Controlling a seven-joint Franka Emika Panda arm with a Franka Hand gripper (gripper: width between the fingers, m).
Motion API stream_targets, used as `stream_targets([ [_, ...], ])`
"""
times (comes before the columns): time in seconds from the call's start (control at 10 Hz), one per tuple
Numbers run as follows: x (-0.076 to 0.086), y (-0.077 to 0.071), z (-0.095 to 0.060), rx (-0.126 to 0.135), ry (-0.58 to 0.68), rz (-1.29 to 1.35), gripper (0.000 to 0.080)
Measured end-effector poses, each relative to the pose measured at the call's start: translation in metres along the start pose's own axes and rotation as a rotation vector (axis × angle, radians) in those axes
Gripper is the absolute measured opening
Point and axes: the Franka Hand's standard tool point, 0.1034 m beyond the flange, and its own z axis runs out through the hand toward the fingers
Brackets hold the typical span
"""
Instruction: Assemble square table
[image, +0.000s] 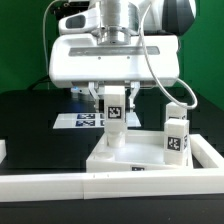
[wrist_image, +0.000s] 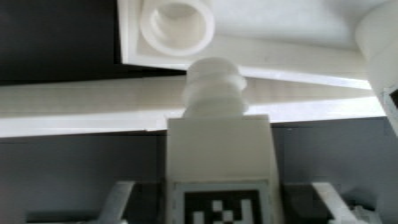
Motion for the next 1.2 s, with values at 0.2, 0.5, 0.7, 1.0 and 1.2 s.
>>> stream_targets([
  [0.2,0.0,0.0,0.0,0.0,0.001,0.0,0.0287],
  [0.5,-0.002,0.012,0.003,-0.01,-0.002,-0.018,0.0287],
  [0.7,-0.004,0.018,0.008,-0.014,-0.008,-0.015,0.0287],
  [1.0,-0.006,0.02,0.01,-0.014,-0.012,-0.017,0.0287],
  [1.2,-0.011,0.019,0.014,-0.015,-0.019,-0.016,0.0287],
])
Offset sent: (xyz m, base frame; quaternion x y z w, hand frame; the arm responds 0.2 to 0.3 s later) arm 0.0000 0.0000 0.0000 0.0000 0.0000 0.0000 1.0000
